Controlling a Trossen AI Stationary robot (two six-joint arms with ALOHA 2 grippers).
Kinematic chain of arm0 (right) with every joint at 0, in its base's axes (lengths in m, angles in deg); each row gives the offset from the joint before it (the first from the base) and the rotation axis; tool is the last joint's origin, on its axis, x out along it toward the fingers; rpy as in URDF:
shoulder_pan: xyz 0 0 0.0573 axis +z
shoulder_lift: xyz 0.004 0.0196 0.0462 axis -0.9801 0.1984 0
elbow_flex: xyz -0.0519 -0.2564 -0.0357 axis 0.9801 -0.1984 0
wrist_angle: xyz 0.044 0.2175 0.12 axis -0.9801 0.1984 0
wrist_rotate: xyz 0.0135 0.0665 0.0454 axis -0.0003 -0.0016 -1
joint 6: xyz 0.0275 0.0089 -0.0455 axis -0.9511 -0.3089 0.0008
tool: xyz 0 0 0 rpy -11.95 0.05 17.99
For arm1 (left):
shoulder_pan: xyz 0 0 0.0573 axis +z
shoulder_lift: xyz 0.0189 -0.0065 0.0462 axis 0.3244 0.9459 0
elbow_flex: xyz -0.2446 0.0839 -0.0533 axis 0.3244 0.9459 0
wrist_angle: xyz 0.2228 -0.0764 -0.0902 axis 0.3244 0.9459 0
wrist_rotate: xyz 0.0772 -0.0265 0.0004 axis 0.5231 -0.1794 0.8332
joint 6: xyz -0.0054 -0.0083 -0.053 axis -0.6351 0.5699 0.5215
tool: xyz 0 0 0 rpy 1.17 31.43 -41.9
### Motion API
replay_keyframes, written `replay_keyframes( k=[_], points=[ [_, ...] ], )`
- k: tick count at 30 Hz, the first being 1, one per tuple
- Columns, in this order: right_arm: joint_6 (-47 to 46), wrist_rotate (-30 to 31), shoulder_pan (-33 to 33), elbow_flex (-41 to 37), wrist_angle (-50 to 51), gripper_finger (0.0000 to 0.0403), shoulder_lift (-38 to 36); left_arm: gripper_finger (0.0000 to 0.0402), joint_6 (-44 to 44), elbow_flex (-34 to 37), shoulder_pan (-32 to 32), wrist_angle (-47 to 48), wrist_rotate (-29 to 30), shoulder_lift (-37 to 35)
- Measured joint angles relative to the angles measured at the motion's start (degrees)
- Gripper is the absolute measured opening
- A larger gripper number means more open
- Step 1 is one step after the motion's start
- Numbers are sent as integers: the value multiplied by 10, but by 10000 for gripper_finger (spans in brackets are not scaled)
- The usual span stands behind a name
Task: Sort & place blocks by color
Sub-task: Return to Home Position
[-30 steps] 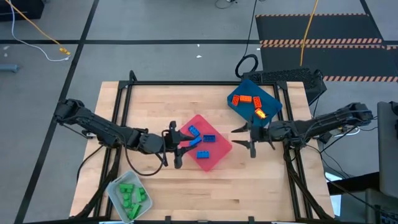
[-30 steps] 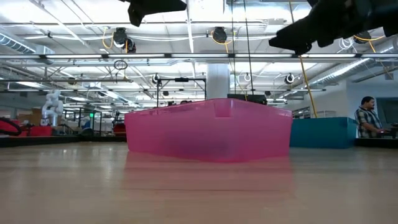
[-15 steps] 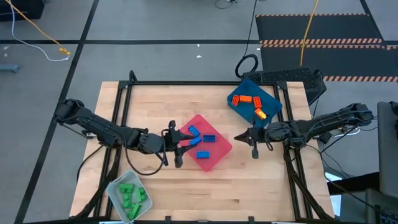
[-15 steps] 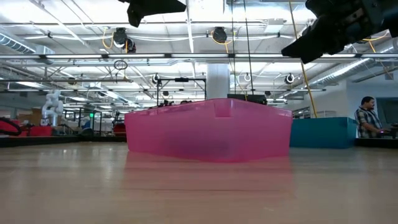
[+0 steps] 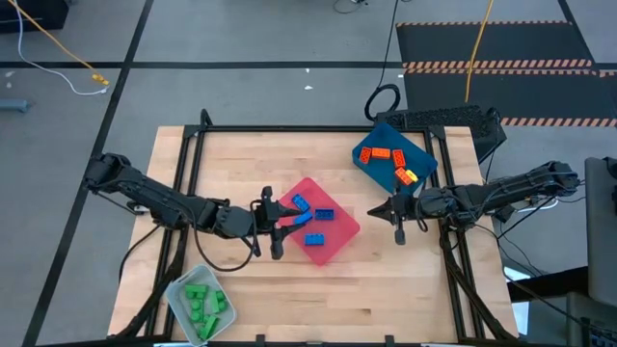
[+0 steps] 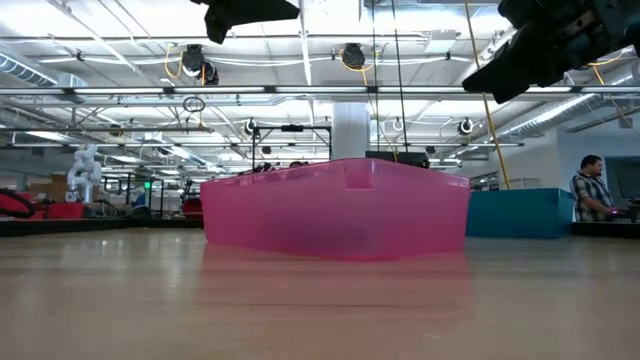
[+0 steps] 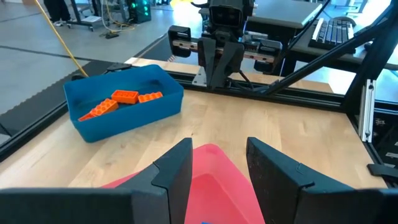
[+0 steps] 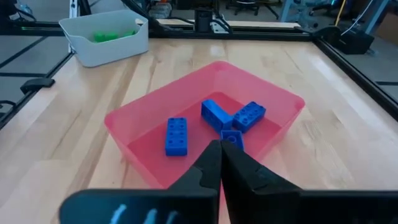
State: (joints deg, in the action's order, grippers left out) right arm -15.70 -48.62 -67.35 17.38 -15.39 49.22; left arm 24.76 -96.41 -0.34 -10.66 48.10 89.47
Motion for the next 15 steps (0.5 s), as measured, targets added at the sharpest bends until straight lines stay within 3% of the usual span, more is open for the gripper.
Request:
replay_keyframes(
  k=[15],
  points=[
    [2, 4, 0, 0, -4, 0, 0, 152, 3, 0, 0, 0, 0, 0]
  ],
)
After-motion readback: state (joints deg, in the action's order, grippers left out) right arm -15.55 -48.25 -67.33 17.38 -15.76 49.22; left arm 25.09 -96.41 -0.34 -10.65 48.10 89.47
